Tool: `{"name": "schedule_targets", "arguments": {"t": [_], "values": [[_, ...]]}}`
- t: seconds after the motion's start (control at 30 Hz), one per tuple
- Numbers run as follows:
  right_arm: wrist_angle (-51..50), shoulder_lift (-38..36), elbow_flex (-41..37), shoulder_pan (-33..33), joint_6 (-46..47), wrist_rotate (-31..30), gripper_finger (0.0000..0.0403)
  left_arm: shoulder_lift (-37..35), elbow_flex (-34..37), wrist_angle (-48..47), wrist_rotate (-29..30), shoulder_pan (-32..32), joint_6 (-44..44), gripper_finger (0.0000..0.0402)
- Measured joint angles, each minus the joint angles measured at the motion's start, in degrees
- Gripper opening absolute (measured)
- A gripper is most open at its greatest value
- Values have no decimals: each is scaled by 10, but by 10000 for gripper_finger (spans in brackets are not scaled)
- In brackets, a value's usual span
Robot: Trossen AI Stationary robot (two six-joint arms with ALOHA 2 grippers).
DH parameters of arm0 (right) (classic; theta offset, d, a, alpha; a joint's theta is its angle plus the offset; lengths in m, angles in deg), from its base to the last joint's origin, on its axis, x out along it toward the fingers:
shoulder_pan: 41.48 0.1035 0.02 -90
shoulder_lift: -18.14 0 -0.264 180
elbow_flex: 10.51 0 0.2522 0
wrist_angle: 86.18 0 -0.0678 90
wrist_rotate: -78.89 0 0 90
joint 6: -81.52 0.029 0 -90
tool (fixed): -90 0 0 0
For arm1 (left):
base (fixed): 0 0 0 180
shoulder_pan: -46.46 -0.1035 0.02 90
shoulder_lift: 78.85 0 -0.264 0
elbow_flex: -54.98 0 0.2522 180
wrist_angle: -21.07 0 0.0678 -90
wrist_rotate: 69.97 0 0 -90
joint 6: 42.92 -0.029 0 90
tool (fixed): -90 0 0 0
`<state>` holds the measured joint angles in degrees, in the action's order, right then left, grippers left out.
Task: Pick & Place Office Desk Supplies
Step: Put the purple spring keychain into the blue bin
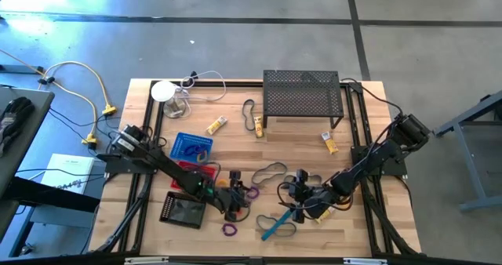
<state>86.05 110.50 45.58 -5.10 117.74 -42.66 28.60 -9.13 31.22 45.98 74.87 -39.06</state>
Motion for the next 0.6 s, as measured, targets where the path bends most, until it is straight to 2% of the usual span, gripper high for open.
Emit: {"name": "schedule_targets", "arguments": {"t": [0.43,0.6], "values": [[-2,0,0,0,-2,0,260,38,0,9,1,-26,44,197],[-2,0,0,0,-2,0,260,37,-1,6,-17,-40,93,197]]}}
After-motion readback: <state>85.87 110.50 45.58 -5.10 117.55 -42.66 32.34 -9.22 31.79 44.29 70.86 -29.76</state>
